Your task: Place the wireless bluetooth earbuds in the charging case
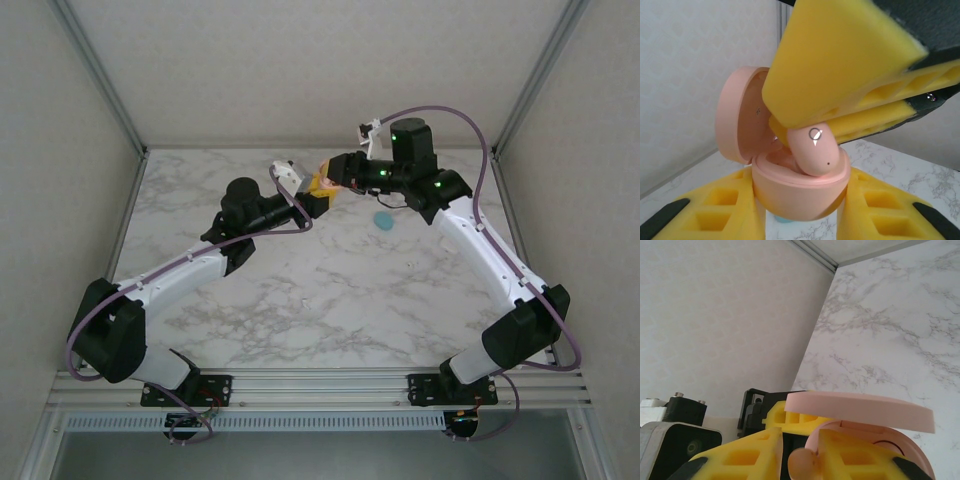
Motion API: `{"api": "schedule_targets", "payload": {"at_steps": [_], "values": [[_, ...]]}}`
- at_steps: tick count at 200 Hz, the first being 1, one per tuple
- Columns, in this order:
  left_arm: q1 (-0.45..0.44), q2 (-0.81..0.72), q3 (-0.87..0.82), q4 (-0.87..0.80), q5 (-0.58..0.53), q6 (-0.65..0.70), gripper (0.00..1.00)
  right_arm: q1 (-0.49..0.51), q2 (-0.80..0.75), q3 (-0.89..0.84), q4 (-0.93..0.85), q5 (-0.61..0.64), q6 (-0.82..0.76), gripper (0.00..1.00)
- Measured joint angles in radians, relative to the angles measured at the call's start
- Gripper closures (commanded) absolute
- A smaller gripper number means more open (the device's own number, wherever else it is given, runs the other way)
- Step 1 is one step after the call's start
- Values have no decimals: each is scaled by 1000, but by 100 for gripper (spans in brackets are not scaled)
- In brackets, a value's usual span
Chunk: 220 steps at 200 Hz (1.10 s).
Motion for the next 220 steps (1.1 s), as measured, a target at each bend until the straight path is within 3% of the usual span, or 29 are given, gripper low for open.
{"api": "schedule_targets", "payload": {"at_steps": [75,121,220], "values": [[-4,0,0,-1,0,0,82,7,10,45,-79,51,-11,76],[-3,0,0,-2,-8,1,82,9,77,172,-224,68,3,78],[-10,0,0,-8,-7,16,82,9,93,237,-338,112,47,74]]}}
